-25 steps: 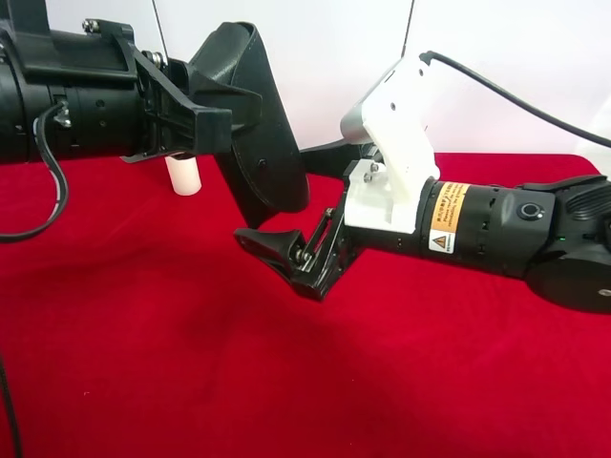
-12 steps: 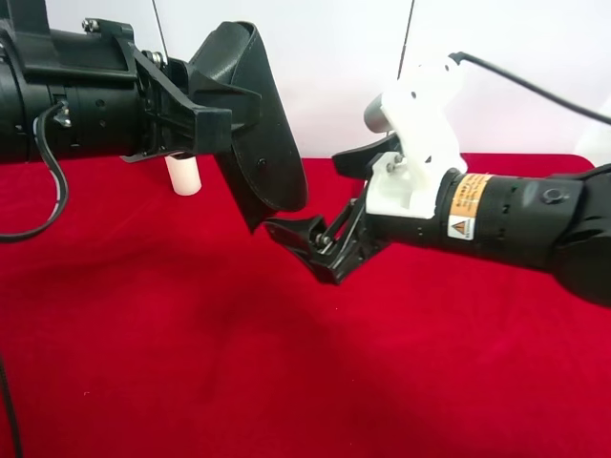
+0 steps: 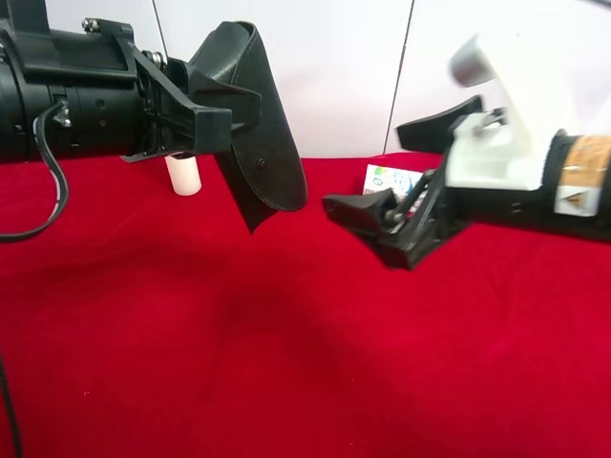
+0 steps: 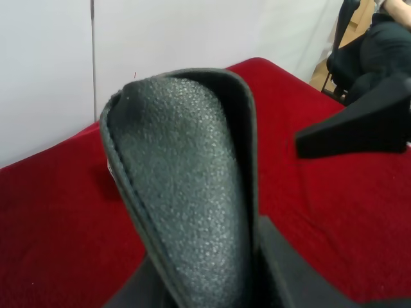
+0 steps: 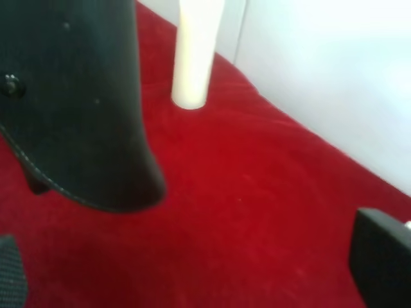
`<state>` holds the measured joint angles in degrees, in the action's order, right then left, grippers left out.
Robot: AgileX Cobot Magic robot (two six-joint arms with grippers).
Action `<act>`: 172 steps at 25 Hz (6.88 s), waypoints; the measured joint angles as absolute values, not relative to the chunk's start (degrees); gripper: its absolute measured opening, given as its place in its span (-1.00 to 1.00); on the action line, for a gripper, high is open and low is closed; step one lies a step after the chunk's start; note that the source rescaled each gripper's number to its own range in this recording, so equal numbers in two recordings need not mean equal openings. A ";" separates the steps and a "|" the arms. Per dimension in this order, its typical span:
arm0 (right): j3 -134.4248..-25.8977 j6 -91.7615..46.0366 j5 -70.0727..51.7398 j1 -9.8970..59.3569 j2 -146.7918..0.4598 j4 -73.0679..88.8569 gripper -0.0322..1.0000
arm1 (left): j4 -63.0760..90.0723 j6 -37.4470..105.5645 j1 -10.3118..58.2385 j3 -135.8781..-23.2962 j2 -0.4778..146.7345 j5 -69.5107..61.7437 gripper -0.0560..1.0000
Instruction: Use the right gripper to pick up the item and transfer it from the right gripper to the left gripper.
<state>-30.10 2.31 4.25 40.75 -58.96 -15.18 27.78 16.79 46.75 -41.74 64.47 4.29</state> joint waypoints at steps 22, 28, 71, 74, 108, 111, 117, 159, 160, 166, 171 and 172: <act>-32.97 4.73 -19.37 40.75 -45.24 0.00 1.00 | 27.71 16.79 46.75 -41.74 64.47 4.45 -0.85; -39.75 0.90 -43.78 40.75 -45.12 0.00 1.00 | 27.71 16.79 46.75 -41.74 64.47 4.45 -0.86; -27.57 2.68 -60.30 9.90 0.13 -4.28 1.00 | 27.67 16.84 46.75 -41.74 64.47 4.45 -0.87; -27.54 4.29 -60.35 9.90 0.13 -5.38 1.00 | 27.67 16.84 46.75 -41.74 64.47 4.45 -0.87; -27.48 4.69 -60.35 8.75 0.13 -5.38 1.00 | 27.57 16.84 46.75 -41.74 64.47 4.45 -0.88; -27.48 4.69 -60.35 8.75 0.13 -5.38 1.00 | 27.57 16.84 46.75 -41.74 64.47 4.45 -0.88; -27.48 4.69 -60.35 8.75 0.13 -5.38 1.00 | 26.75 17.02 46.75 -41.74 64.47 3.93 -0.88; -27.48 4.69 -60.51 8.75 0.13 -5.38 1.00 | 29.25 16.32 10.80 -59.95 98.65 -28.52 -0.89; -27.48 4.69 -60.51 8.75 0.13 -5.38 1.00 | 29.27 16.32 10.81 -61.02 99.76 -28.90 -0.89; -27.48 4.69 -60.51 8.75 0.13 -5.38 1.00 | 29.65 16.32 10.79 -65.20 105.19 -28.80 -0.89; -27.48 4.69 -60.51 8.75 0.13 -5.38 1.00 | 30.17 16.32 10.79 -65.36 107.12 -25.48 -0.89; -27.48 4.69 -60.51 8.75 0.13 -5.38 1.00 | 30.17 16.32 10.79 -65.36 107.34 -25.06 -0.89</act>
<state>-27.48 4.69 -60.51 8.75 0.13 -5.38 30.17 16.32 10.79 -65.36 107.34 -25.06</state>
